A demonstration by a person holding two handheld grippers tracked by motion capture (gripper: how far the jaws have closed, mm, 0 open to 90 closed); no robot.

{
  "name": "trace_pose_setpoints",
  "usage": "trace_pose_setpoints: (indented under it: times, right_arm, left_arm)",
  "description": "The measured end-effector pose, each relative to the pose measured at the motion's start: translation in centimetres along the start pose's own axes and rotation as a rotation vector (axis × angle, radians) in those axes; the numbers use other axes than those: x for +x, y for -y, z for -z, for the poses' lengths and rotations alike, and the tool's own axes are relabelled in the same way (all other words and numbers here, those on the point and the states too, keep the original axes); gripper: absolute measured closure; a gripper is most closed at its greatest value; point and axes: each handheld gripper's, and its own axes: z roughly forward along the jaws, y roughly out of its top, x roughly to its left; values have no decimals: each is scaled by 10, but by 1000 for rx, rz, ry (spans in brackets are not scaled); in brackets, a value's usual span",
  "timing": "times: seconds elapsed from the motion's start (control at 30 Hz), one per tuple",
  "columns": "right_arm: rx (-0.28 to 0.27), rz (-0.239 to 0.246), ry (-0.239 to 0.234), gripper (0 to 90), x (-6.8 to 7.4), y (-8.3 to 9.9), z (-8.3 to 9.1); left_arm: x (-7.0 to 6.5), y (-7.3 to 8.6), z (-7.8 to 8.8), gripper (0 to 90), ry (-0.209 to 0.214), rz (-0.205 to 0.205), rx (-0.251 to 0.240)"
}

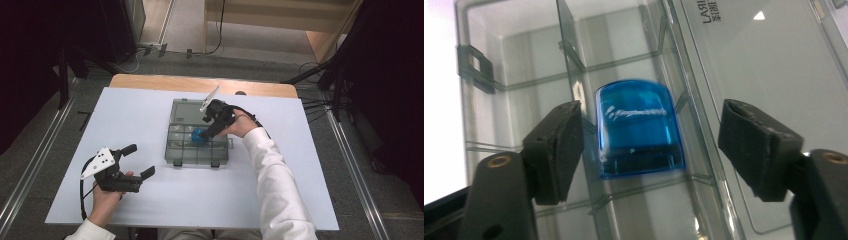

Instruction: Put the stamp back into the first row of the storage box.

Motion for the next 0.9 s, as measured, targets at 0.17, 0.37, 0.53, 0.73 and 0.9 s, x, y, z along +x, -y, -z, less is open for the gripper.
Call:
trace_pose_setpoints:
  times: [0.17,0.37,0.53,0.73,0.9]
  right_arm:
    - [23,-51,45,125,3,1,6]
    - [42,-83,89,60,13,0,19]
    - [37,-117,143,12,25,2,33]
    - [27,-162,164,0,33,12,52]
    - [12,-181,214,0,39,24,71]
  left_arm:
    - [-1,-1,1,0,-6,-2,-12]
    - [-2,-1,1,0,-2,-5,-13]
    - [-3,-1,1,0,2,-7,-12]
    - [-3,0,1,0,1,-5,-12]
    - [-4,-1,2,0,-11,-10,-22]
